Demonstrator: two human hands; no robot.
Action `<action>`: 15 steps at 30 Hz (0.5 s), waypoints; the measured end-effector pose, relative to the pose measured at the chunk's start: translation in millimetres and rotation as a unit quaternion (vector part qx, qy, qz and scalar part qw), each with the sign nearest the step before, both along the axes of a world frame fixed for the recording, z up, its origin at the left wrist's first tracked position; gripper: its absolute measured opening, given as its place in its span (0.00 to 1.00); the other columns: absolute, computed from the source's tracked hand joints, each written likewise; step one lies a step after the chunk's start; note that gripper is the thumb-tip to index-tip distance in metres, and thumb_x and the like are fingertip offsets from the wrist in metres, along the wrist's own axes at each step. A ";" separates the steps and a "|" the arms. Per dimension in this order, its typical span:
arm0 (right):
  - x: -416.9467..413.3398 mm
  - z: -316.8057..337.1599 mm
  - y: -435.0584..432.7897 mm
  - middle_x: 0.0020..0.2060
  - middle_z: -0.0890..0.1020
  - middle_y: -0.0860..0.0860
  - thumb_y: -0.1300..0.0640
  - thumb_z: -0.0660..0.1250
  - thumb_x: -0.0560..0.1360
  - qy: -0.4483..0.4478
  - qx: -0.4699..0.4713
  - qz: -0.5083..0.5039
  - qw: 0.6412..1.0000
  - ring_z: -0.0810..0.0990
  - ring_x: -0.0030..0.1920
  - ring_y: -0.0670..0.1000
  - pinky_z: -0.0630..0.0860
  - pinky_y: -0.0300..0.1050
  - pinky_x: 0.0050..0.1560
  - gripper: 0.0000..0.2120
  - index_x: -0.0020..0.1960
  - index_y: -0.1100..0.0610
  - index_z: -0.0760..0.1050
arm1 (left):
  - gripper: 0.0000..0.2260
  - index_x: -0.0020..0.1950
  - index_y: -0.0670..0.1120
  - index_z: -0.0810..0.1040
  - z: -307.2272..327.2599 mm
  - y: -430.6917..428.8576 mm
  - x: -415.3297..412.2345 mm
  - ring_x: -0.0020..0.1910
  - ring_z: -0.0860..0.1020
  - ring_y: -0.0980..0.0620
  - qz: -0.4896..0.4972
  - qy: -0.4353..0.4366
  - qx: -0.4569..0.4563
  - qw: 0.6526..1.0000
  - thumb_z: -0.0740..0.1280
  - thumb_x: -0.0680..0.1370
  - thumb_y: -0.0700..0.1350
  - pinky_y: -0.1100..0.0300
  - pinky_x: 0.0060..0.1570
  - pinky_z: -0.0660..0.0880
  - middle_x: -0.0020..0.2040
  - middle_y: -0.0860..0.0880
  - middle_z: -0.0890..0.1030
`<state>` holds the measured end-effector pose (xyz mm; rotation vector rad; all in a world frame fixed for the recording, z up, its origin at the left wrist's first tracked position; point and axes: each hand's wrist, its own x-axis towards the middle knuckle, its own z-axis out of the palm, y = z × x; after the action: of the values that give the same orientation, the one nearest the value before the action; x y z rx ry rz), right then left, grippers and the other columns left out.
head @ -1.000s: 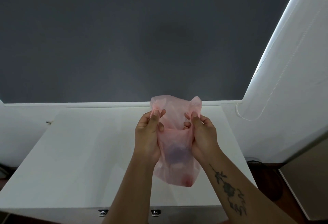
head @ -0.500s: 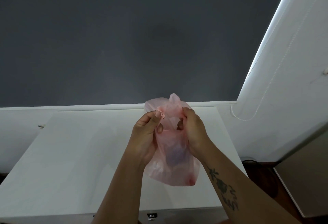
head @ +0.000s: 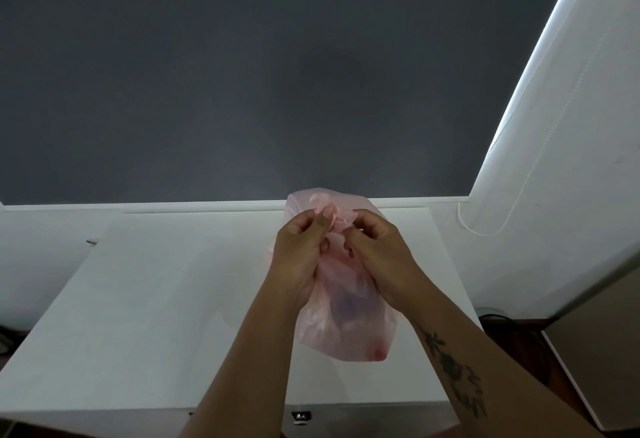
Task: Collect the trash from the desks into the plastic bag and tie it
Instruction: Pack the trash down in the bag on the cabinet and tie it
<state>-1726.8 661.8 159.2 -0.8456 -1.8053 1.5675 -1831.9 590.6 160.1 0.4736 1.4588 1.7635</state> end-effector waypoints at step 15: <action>-9.0 -0.3 -5.7 0.44 0.77 0.39 0.50 0.52 0.84 -0.013 0.147 -0.167 0.975 0.78 0.42 0.40 0.69 0.21 0.36 0.06 0.55 0.46 0.67 | 0.09 0.50 0.58 0.68 6.5 5.8 16.0 0.37 0.76 0.61 0.114 0.250 -0.045 0.961 0.50 0.85 0.54 0.71 0.36 0.74 0.39 0.59 0.74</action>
<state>-1735.7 656.1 158.9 -0.9684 -1.7479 1.0521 -1815.9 596.3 166.6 0.7685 2.0038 1.8241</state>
